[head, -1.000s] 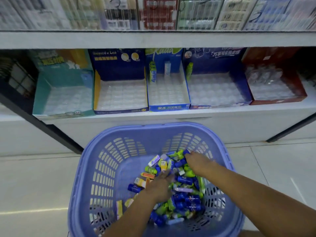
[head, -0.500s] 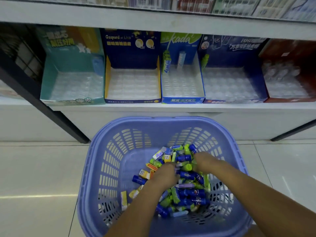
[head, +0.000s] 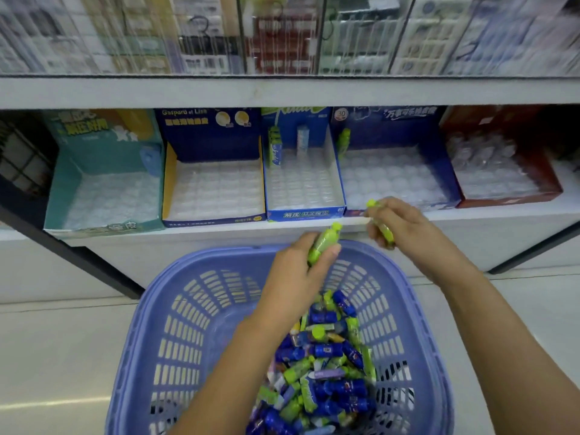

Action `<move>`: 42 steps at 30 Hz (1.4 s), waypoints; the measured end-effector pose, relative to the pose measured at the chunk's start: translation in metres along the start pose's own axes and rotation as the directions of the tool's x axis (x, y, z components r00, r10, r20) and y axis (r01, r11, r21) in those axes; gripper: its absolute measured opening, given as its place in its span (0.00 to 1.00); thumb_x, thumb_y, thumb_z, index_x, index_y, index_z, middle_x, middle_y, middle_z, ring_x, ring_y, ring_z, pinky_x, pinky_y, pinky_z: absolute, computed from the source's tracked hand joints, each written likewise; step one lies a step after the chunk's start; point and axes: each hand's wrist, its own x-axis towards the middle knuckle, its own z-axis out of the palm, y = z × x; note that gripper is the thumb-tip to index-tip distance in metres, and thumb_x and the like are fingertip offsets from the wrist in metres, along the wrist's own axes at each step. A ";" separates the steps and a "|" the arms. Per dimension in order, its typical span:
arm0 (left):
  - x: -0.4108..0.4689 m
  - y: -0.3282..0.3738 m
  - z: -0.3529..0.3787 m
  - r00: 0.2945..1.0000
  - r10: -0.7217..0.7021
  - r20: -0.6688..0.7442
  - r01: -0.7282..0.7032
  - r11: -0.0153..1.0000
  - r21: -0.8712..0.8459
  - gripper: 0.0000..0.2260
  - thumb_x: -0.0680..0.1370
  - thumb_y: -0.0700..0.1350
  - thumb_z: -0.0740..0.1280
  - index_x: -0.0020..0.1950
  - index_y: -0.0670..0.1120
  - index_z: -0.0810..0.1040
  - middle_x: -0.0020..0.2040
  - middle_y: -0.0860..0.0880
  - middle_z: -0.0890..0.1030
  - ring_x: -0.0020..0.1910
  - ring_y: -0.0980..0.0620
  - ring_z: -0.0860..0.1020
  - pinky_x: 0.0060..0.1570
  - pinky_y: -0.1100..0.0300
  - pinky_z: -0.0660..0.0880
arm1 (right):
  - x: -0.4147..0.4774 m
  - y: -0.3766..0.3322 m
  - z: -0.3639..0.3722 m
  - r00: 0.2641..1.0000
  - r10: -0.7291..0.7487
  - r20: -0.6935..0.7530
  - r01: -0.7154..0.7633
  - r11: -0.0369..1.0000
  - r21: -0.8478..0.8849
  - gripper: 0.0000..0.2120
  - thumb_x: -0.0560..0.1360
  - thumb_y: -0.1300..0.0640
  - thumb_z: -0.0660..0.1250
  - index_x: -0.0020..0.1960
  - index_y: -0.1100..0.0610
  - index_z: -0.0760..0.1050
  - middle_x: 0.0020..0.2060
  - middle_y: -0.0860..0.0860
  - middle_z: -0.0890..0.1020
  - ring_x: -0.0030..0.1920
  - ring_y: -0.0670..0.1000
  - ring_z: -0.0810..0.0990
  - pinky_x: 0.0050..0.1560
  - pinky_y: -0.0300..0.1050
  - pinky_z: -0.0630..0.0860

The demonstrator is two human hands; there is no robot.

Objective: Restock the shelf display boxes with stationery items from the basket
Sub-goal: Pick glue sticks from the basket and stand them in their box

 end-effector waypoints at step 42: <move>0.079 0.053 0.041 0.991 0.103 0.088 -0.121 0.965 0.234 0.21 0.80 0.45 0.60 0.73 0.43 0.64 0.70 0.45 0.70 0.68 0.48 0.69 0.65 0.60 0.65 | 0.093 -0.027 -0.033 0.846 -0.190 -0.498 0.244 0.969 0.044 0.12 0.68 0.68 0.70 0.51 0.63 0.76 0.42 0.58 0.83 0.42 0.50 0.82 0.46 0.41 0.78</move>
